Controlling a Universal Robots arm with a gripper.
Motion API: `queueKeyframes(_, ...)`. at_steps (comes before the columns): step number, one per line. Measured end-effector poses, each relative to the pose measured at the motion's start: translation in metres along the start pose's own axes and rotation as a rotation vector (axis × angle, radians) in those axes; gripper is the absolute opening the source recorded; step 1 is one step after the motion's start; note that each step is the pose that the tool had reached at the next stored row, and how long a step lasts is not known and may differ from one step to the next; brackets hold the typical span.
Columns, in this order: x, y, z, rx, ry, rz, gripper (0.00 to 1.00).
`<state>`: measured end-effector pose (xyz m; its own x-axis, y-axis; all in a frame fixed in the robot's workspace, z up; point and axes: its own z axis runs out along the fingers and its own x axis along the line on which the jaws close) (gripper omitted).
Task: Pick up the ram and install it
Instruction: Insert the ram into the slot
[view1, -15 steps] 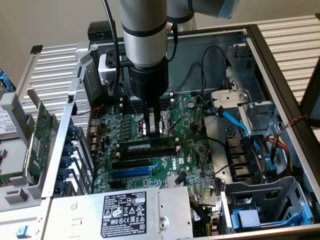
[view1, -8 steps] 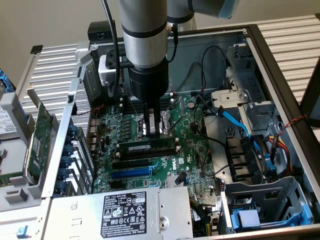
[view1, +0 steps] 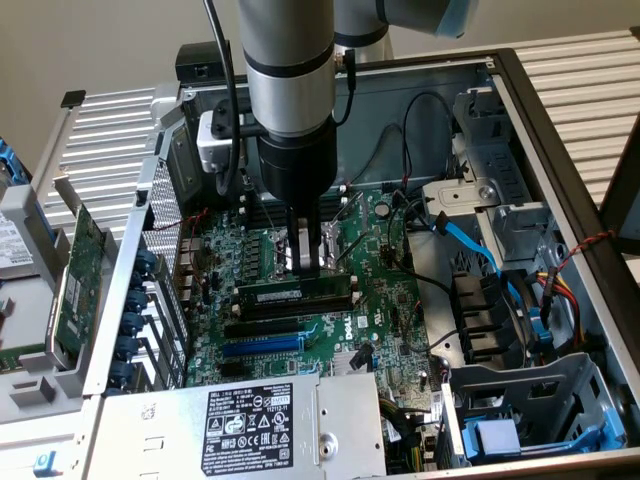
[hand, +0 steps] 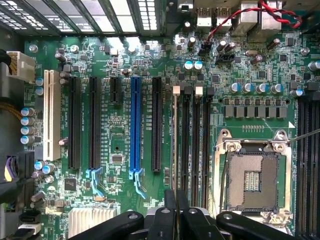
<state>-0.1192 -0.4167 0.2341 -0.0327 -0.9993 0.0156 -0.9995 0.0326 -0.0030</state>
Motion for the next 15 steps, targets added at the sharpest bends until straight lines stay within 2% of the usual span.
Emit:
queueKeyframes(7,-0.0002,0.0000,0.0002,-0.0002,0.0003,0.000,0.13)
queueKeyframes(15,-0.0002,0.0001,0.0016,-0.0003,-0.0048,0.002,0.13)
